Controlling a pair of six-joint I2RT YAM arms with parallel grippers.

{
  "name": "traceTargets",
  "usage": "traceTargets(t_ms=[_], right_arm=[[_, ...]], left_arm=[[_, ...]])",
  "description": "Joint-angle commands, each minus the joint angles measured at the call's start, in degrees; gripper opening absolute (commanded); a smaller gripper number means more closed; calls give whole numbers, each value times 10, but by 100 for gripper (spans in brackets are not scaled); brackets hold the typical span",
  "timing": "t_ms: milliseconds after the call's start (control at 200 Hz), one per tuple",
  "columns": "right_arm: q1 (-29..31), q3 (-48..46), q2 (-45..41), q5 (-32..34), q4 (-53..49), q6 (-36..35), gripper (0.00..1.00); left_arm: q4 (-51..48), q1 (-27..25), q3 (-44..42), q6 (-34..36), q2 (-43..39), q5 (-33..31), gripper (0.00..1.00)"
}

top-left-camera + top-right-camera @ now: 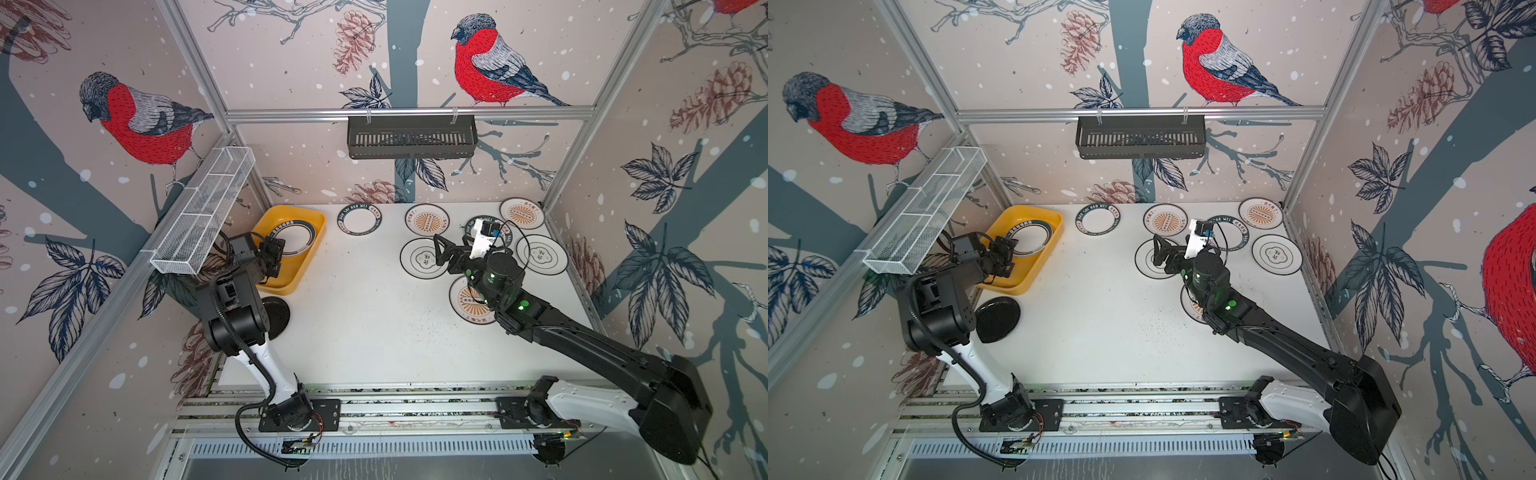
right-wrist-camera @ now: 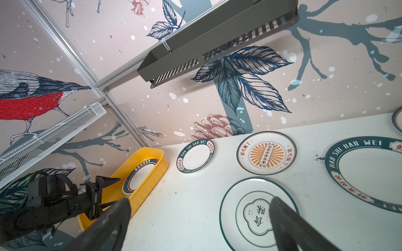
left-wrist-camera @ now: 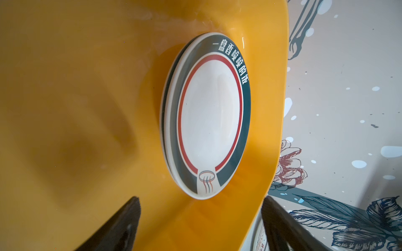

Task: Place the plates into the plastic bin on the countertop
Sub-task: 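Lower the red-ringed plate into the yellow bin and open the left gripper, then move the left gripper to the small HAO SHI HAO WEI plate and pinch its rim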

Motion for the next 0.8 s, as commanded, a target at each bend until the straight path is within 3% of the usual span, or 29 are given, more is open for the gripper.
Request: traceTargets(t_ms=[0,340,440,615,795], right_arm=[[-6,-6,-6,-9,8,-11,100],[-41,-17,-12,-48,-5,-42,100],[-66,-15,-12,-81,-6,-46,99],[-86,-7,-10,-84,-4,-70,99],[-113,-14,-11,-113,4,-68,100]], left_arm=[[-34,1,-7,34,-29,-20,93],[21,-18,-99,50,-166,61,96],[38,-55,-111,49,-206,54,96],[165,-130,-158,-19,-245,68,96],[130,-198,-103,-4,-238,24,96]])
